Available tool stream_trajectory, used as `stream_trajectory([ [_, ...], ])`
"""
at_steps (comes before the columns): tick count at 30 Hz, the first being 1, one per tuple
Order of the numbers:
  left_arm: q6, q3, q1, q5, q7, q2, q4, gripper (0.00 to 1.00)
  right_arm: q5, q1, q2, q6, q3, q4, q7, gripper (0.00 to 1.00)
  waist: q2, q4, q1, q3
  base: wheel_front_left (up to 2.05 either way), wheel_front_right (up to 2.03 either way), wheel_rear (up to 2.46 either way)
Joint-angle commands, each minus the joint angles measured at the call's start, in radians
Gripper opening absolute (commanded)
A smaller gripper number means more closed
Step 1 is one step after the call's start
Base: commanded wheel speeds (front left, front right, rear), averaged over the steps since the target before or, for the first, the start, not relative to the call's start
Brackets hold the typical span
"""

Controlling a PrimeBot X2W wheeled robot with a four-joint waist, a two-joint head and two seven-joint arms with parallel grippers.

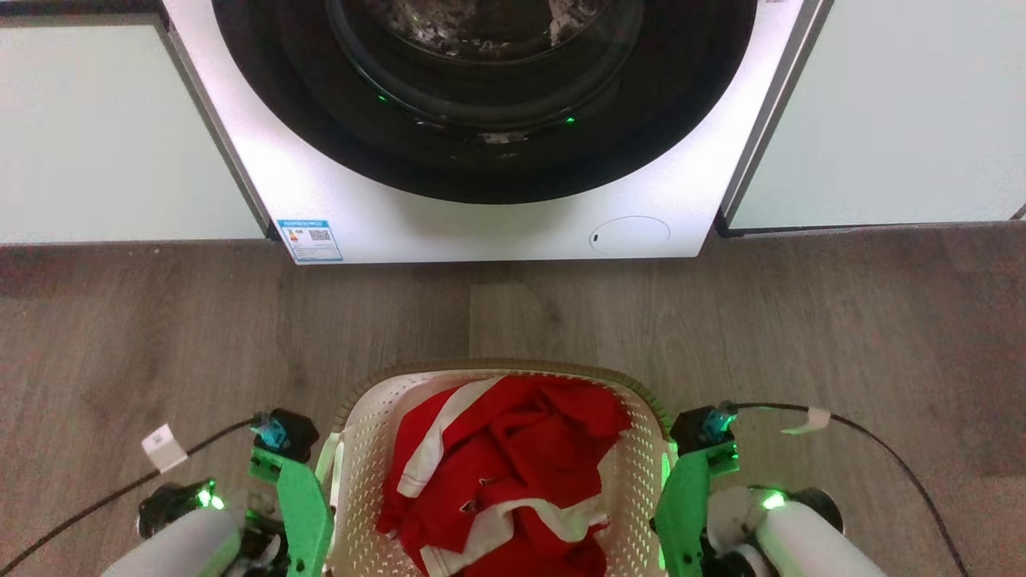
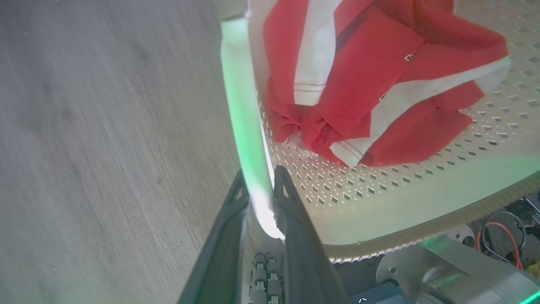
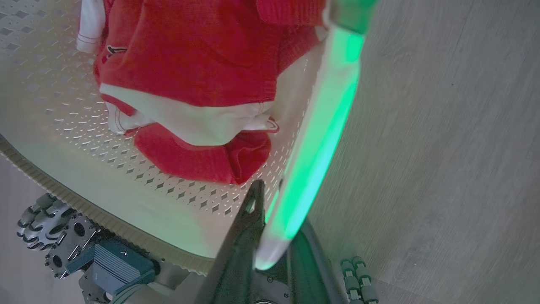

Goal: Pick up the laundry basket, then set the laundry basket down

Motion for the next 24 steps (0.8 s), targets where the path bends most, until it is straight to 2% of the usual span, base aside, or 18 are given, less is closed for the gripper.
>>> stream_trajectory([
  [1, 0.001, 0.018, -0.037, 0.005, 0.007, 0.039, -0.044, 0.0, -0.014, -0.022, 0.0, 0.007, 0.009, -0.055, -0.004, 0.0, -0.0001, 0.0, 0.0001, 0.001, 0.0, 0.0, 0.0],
  [16, 0.021, 0.013, -0.028, -0.008, 0.042, 0.065, -0.104, 0.0, -0.007, -0.013, 0.008, 0.007, -0.016, -0.057, 0.02, 0.0, -0.0001, 0.001, 0.0001, 0.013, 0.0, 0.0, 0.0],
  [24, -0.012, -0.005, -0.055, -0.026, 0.105, 0.05, -0.107, 0.0, 0.063, -0.053, 0.034, 0.007, -0.045, -0.012, 0.086, 0.0, -0.0001, 0.006, 0.0001, 0.037, 0.0, 0.0, 0.0],
])
